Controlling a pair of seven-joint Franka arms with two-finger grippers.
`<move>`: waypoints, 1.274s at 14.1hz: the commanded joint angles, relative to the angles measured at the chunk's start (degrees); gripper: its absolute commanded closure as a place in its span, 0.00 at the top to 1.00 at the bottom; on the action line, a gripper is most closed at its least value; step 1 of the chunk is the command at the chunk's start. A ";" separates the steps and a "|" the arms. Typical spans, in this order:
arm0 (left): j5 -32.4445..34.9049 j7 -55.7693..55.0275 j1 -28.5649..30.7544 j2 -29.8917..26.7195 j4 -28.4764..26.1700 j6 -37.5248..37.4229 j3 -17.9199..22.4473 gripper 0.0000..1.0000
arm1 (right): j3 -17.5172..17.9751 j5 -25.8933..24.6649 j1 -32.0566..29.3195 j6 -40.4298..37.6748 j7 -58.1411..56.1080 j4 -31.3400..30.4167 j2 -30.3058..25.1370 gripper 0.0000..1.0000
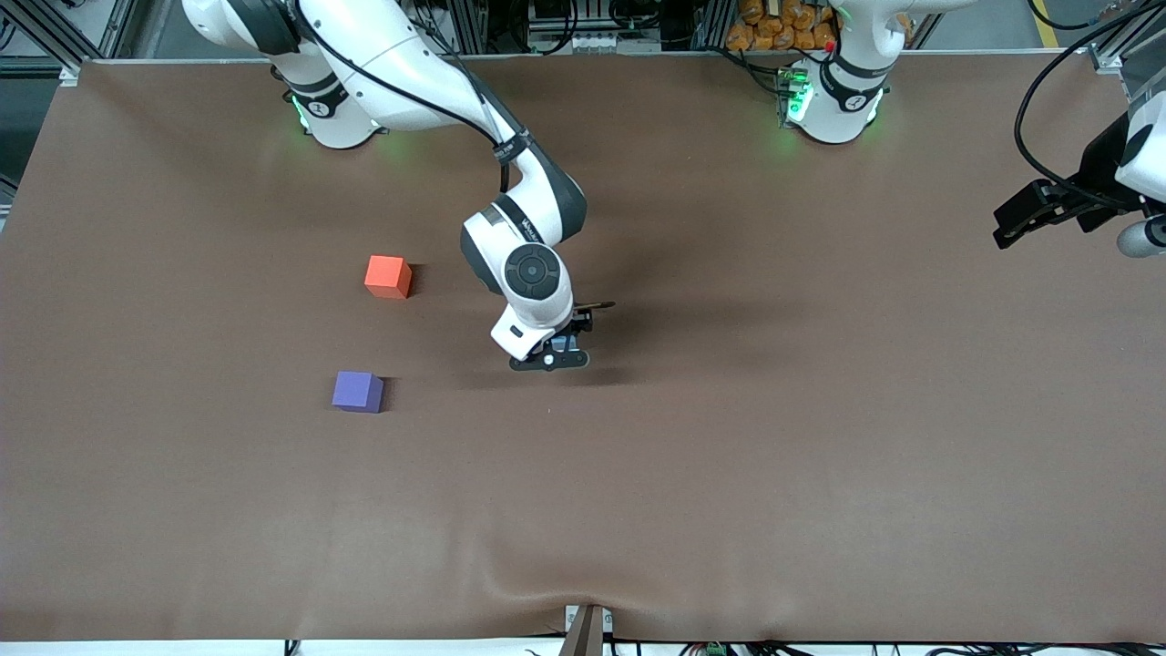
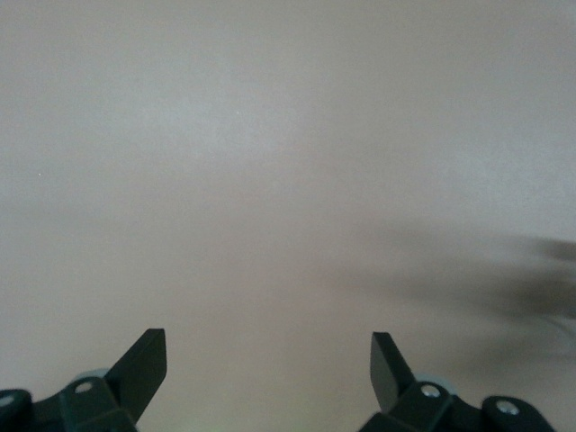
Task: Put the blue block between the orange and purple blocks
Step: 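Carry the blue cube with the right gripper toward the purple cube, then lower the blue cube between the orange and purple cubes, open the right gripper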
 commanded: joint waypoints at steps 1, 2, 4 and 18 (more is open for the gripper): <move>-0.73 1.08 0.27 -0.40 -0.47 0.91 -0.17 1.00 | -0.02 -0.07 0.16 0.25 2.84 -0.72 -0.61 0.31; -0.73 1.08 0.27 -0.40 -0.47 0.91 -0.17 1.00 | -0.02 -0.07 -0.28 0.25 3.19 -0.72 -0.88 0.28; -0.82 1.08 0.27 -0.31 -0.47 1.26 -0.17 1.00 | -0.11 -0.16 -2.82 -0.62 3.20 -1.07 -3.41 0.27; -1.61 1.08 0.27 0.39 -0.73 2.14 -0.17 1.00 | -0.11 -0.25 -27.96 -0.01 -19.28 -30.69 -24.87 0.27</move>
